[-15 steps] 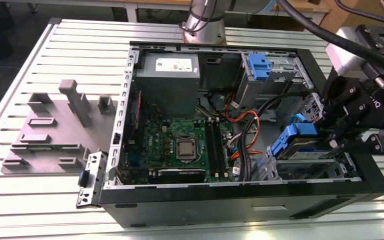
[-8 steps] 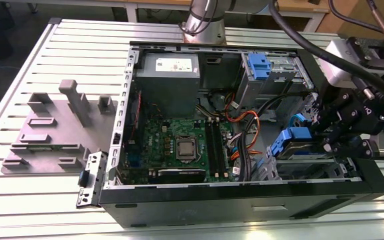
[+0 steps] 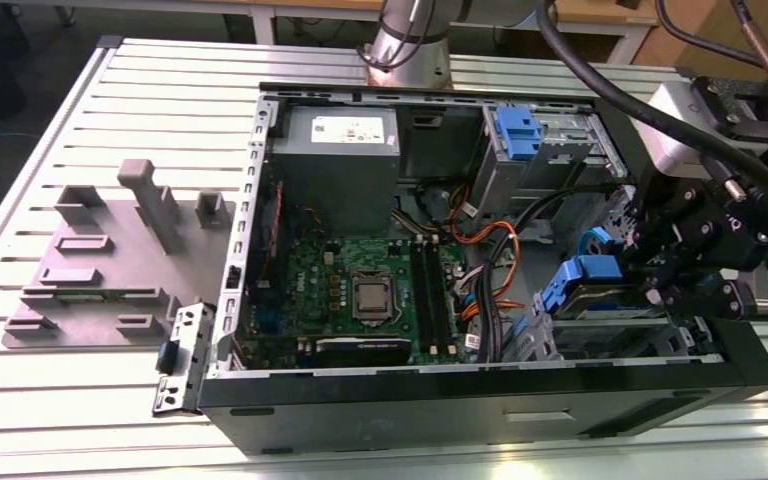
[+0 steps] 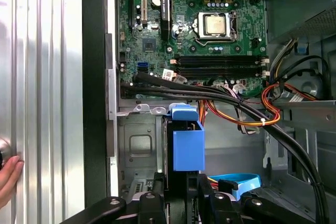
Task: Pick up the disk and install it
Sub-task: 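Insert the disk into the insertion slot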
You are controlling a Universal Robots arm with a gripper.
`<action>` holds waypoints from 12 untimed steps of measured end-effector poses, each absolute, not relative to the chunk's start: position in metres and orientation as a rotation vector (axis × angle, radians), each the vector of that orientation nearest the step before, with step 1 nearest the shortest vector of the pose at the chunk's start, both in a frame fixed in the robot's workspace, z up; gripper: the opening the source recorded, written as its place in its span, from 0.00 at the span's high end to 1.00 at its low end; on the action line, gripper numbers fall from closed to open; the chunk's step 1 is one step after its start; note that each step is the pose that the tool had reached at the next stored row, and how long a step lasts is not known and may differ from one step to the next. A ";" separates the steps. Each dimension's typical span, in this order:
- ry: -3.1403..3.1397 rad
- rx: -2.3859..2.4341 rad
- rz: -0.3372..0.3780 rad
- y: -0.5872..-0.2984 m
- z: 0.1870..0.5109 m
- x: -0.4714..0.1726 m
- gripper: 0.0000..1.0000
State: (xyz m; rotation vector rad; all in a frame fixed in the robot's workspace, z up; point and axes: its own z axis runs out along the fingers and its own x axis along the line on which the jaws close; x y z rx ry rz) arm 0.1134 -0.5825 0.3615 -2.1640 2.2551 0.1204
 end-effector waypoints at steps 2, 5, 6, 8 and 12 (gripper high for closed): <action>2.255 -2.164 0.120 -0.583 0.361 0.113 0.65; 2.255 -2.164 0.121 -0.583 0.359 0.113 0.65; 2.255 -2.164 0.120 -0.583 0.358 0.113 0.65; 2.255 -2.164 0.120 -0.583 0.357 0.113 0.65; 2.255 -2.164 0.120 -0.583 0.354 0.113 0.65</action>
